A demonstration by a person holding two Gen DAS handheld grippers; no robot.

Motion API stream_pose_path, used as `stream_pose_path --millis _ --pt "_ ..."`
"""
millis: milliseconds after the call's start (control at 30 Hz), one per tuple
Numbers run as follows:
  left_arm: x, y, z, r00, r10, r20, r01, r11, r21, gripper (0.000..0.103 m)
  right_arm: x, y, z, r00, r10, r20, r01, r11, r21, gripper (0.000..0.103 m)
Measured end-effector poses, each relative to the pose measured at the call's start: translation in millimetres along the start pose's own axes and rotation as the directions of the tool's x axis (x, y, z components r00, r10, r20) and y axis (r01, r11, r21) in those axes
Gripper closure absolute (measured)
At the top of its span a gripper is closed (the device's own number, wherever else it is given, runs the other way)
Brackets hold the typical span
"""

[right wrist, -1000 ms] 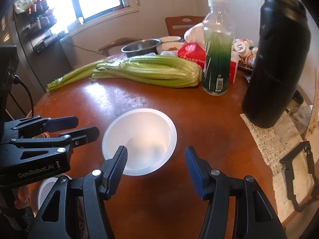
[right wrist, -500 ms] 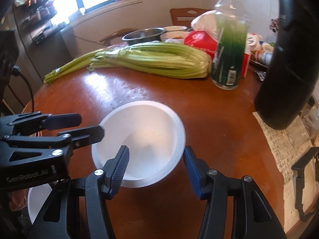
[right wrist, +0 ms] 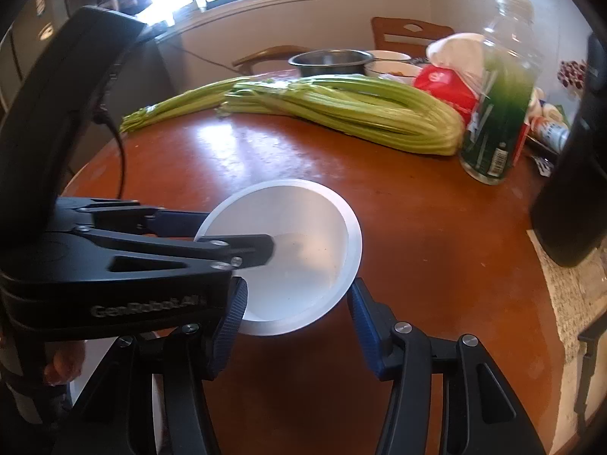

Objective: Organize plates and bowls

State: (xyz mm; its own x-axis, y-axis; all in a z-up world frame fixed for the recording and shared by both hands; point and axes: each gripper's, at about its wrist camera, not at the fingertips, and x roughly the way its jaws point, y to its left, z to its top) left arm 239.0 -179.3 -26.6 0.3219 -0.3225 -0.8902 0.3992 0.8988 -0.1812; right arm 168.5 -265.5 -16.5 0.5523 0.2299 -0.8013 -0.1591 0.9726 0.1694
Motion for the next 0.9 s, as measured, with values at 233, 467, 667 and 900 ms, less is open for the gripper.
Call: stream_pose_path --millis 233,467,667,900 --pt "-20 8 -5 0.999 0.006 0.050 -0.005 1.000 -0.016 0.053 -10 13 3 0.999 0.016 0.028 -0.015 1.000 -0.017 0.049" --pt "-51 11 -13 0.994 0.017 0.106 -0.014 1.000 -0.021 0.053 -32 32 5 0.997 0.036 0.070 -0.032 0.998 -0.049 0.049" --pt "-82 16 -31 0.988 0.028 0.153 -0.023 0.999 -0.033 0.053 -54 52 0 0.993 0.056 0.103 -0.048 0.996 -0.077 0.049" --pt "-116 17 -57 0.980 0.058 0.193 -0.052 0.998 -0.035 0.053 -80 80 -13 0.987 0.087 0.136 -0.072 0.991 -0.111 0.049"
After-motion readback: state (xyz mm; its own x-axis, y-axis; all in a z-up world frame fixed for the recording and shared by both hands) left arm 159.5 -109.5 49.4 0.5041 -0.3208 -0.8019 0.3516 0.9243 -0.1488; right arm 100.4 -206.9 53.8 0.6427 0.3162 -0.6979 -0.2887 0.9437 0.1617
